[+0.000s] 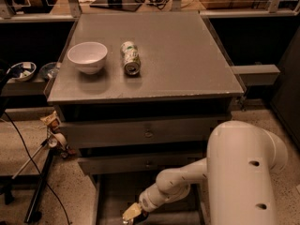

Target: Place pepsi can into bottom drawer

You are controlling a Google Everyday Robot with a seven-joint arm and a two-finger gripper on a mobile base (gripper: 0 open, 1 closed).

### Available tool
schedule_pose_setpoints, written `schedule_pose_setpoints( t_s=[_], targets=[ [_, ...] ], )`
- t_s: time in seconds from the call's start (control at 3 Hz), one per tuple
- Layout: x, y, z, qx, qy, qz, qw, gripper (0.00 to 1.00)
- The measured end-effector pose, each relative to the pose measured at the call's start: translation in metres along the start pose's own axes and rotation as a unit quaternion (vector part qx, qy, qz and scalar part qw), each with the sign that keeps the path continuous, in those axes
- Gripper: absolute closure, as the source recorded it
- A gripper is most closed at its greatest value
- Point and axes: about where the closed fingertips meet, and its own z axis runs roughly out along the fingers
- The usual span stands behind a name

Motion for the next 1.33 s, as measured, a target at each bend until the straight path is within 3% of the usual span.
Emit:
schedule_pose_setpoints(
  t_s=[1.33],
  targets=[
    [-0.009, -0.011, 0.009, -0.027, -0.031, 0.004, 0.9992, 1.0]
  ],
)
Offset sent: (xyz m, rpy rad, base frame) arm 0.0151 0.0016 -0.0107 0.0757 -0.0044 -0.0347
